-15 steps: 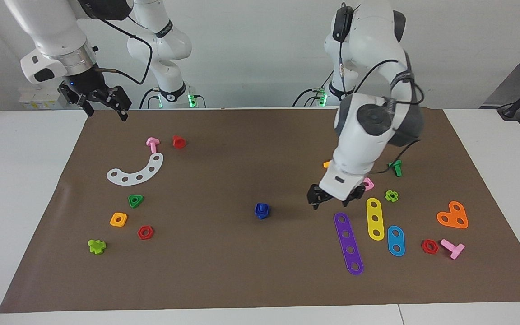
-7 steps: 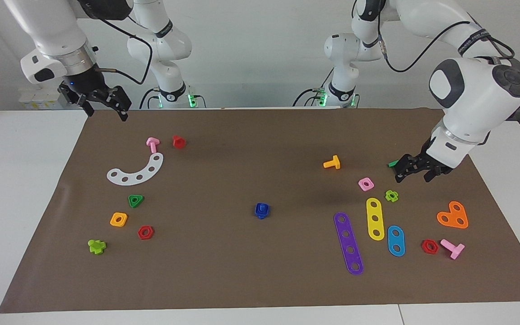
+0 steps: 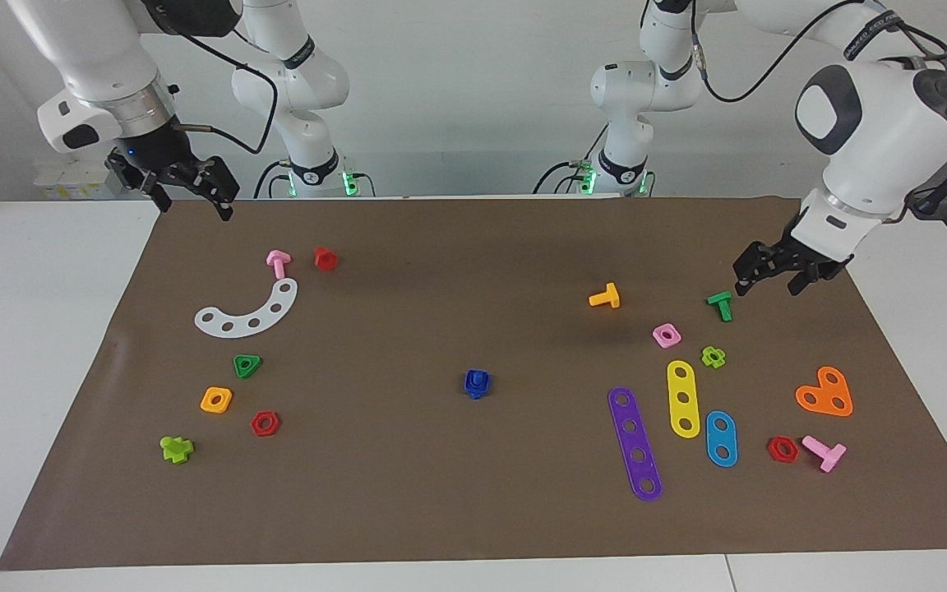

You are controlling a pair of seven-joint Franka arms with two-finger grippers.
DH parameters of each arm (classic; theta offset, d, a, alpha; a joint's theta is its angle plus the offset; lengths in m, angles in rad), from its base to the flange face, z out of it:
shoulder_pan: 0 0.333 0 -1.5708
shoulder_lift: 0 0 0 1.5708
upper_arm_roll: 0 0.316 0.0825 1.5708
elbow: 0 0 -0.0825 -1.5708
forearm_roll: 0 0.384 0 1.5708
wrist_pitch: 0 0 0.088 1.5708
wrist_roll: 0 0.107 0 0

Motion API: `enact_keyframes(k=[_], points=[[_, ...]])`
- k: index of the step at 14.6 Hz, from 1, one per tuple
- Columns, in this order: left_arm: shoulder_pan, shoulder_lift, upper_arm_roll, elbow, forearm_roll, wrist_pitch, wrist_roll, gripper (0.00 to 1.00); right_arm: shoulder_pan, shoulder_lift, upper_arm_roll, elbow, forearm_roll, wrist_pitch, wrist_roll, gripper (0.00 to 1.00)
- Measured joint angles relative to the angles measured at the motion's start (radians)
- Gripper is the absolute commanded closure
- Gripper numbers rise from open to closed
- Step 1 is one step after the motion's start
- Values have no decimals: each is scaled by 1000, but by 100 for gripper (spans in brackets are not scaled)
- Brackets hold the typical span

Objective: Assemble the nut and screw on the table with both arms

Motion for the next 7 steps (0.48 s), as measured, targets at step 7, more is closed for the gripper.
enact_keyframes(k=[7], points=[[-5,-45,-12,-18,24,-42,-20,0,0,0,0,0,0,0,0,0]])
